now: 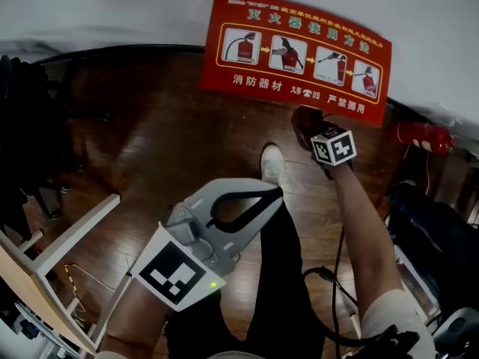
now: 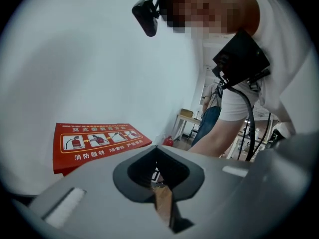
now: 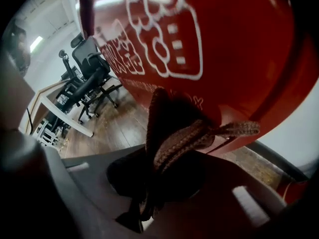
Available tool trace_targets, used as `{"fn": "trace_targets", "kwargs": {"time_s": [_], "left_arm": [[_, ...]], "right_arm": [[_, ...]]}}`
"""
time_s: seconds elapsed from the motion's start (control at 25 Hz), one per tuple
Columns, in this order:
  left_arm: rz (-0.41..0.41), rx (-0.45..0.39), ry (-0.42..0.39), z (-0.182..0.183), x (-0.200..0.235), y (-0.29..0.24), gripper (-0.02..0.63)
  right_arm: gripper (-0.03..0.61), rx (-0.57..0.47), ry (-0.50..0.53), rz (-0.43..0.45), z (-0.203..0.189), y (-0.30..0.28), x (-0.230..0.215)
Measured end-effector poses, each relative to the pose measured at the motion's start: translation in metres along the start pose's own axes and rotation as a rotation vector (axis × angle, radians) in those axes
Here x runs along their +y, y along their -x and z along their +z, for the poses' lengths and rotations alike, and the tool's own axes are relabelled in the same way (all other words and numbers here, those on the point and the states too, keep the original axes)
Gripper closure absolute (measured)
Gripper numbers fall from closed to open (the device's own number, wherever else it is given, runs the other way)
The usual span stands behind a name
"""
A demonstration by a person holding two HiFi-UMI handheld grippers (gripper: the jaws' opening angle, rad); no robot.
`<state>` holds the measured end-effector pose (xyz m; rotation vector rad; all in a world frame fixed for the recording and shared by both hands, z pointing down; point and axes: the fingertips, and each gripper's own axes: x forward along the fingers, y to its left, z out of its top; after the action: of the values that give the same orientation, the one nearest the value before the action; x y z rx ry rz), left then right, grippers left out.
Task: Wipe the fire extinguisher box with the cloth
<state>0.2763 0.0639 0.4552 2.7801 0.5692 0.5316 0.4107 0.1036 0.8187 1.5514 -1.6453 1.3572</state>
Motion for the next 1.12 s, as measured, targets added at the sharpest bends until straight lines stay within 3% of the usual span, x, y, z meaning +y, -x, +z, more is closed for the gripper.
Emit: {"fn": "trace_targets", "kwargs": {"time_s": [0.2,0.44,0.72,0.92,1.12], "left_arm": [[0.021,-0.011,-0.015,-0.016,0.015,0.003,0.614],[0.028,-0.036,-0.033,-0.014,0.012,0.035,0.614],[0.038,-0.044,-0.083,-0.003,-0.016,0.096,0.614],[0.055,-0.066,-0.048,-0.009,-0.014,0.117,0.614],[0.083,-0.070,0.002,-0.029,0.010,0.099,0.614]], "right_arm": [[0.525,0.065,0.019,-0.002,-0.010,-0.023,-0.002],[0.525,-0.069,0.107,0.043,0.047,0.045,0.077],[0.525,-0.217,0.173,0.017,0.124,0.115,0.153],[0.525,-0.212,0.119,-0.010,0.131,0.089,0.134],[0.525,-0.156,0.048,-0.032,0.106,0.031,0.091]]}}
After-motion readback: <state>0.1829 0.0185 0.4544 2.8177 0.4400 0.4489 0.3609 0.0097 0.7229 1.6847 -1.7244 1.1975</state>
